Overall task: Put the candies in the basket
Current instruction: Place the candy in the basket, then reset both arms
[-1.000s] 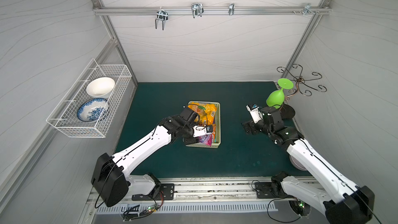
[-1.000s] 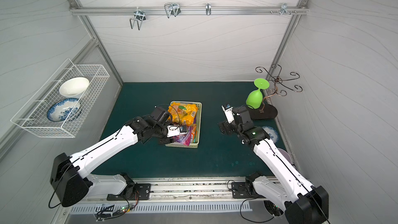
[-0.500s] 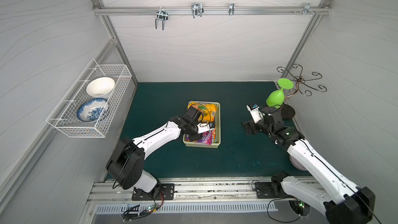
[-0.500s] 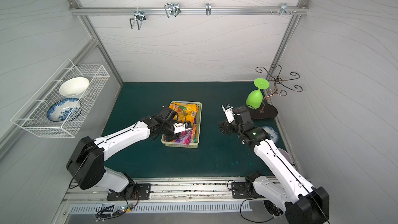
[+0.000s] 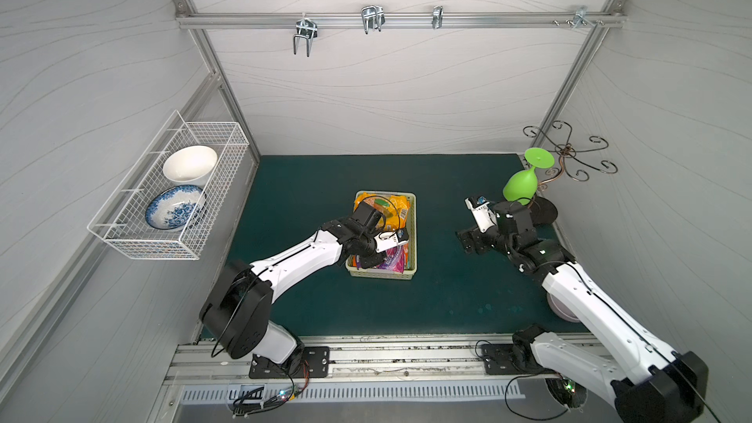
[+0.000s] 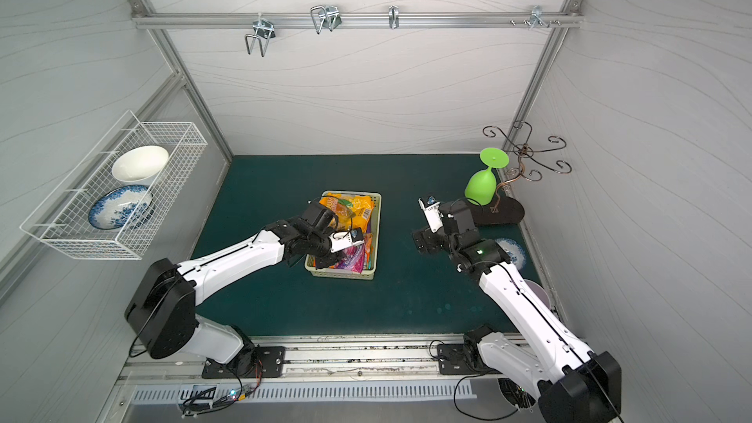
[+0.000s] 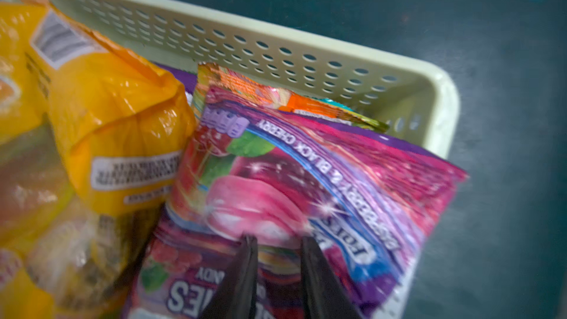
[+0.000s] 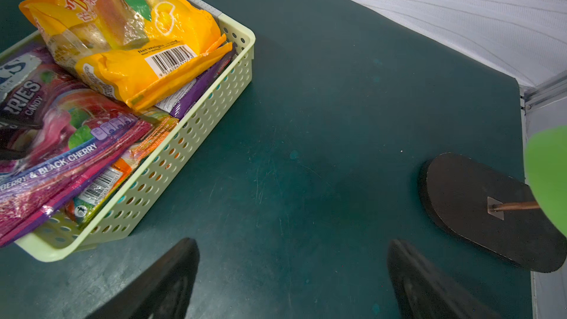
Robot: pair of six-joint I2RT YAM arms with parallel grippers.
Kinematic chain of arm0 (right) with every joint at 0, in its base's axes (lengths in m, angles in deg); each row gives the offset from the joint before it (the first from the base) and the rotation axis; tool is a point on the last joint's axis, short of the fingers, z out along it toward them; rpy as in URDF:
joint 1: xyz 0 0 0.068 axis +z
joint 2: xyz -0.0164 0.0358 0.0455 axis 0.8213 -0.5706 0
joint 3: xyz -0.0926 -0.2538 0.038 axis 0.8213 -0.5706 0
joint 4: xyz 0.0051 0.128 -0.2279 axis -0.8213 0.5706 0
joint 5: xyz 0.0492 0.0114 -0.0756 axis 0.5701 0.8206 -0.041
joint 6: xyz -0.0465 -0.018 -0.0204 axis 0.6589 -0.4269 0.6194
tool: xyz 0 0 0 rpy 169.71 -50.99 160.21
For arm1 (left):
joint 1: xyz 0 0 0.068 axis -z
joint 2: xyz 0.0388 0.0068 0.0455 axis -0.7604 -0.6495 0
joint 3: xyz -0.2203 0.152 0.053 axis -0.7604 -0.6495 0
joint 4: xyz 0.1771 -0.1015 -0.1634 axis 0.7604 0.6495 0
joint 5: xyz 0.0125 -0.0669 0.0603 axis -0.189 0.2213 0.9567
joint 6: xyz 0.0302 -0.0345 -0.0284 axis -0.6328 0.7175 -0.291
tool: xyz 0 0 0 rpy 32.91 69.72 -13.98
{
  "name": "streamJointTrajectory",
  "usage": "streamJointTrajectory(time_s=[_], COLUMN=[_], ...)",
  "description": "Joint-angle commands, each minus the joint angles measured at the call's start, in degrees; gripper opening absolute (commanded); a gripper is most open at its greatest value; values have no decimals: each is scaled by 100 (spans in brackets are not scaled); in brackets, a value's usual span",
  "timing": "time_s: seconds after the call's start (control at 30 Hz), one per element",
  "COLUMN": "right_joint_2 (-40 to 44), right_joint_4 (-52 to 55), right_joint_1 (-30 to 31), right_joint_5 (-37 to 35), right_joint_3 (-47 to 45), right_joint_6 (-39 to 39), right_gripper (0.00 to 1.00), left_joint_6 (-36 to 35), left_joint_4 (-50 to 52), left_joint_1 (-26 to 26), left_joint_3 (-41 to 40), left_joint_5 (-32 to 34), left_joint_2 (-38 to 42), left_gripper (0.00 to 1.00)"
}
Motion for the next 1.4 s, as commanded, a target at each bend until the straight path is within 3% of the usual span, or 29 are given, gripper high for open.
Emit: streamJointTrajectory(time_s=[0.0, 0.37, 0.53, 0.67, 0.97, 1.3, 1.37], right_joint_2=[-132, -625, -804, -787, -824, -1264, -1407], right_joint_4=[-11, -721, -1293, -1834, -3617, -5156, -5410], right_joint_1=[-13, -82, -351, -661, -1035, -1265, -1380], right_joint_5=[120, -392, -492, -526, -902, -788, -795], right_joint_3=[203, 54, -217, -530, -1612, -2380, -2478], right_joint_6=[-181, -835, -908, -1025, -459, -453, -559], right_gripper=[99, 99, 99, 99, 99, 99, 99], left_joint_6=[94, 892, 1384, 2104, 3320, 3783, 4011], left_joint_4=[589, 429, -208, -611, -1859, -5219, -5243], left_joint_1=[-38, -1119, -1689, -2503, -4263, -4589, -4598], left_joint_3=[37, 210, -44, -138, -536, -2275, -2233], left_joint_5=[-138, 280, 655, 439, -612, -581, -367], left_joint_2=[585, 1314, 1460, 1361, 832, 530, 496], left_gripper=[40, 63, 81, 94, 98, 98, 98])
